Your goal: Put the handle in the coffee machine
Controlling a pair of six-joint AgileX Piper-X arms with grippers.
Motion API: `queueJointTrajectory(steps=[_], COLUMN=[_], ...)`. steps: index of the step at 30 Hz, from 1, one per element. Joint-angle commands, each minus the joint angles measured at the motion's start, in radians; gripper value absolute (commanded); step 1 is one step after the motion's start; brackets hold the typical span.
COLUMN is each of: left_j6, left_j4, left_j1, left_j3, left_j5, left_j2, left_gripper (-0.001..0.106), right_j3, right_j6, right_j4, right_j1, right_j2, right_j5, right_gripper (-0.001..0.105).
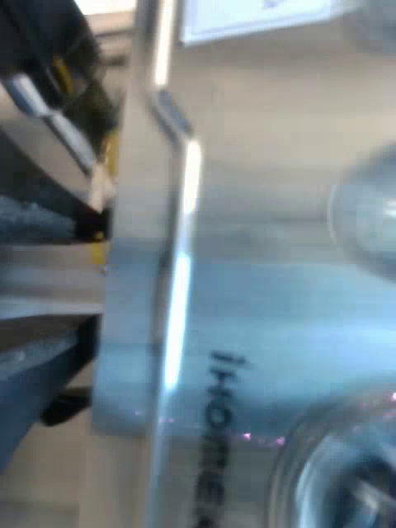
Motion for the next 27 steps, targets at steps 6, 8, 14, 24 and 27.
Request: queueJointTrajectory(steps=[6,8,14,24,27], left_j6=[-0.076,-0.086,-0.094,-0.125,-0.170], left_j4=[-0.009,-0.022,-0.039,-0.047,-0.068], left_j1=[-0.086,-0.113,-0.139,-0.145,-0.145], left_j3=[0.002,0.002,0.002,0.002,0.002], left_j5=[0.067,0.045,0.008,-0.034,-0.041], left_j2=[-0.016,-0.016,-0.016,-0.016,-0.018], left_gripper=[0.000,0.000,0.000,0.000,0.000], right_j3=[0.048,0.048,0.056,0.092,0.092], right_j6=[0.013,0.013,0.123,0.295,0.295], right_j4=[0.128,0.172,0.322,0.656,0.682], right_j1=[0.051,0.062,0.067,0.071,0.071], right_j2=[-0.104,-0.120,-0.186,-0.381,-0.424], right_j5=[-0.010,-0.012,-0.052,-0.334,-0.348], right_gripper=[0.023,0.023,0.023,0.023,0.023])
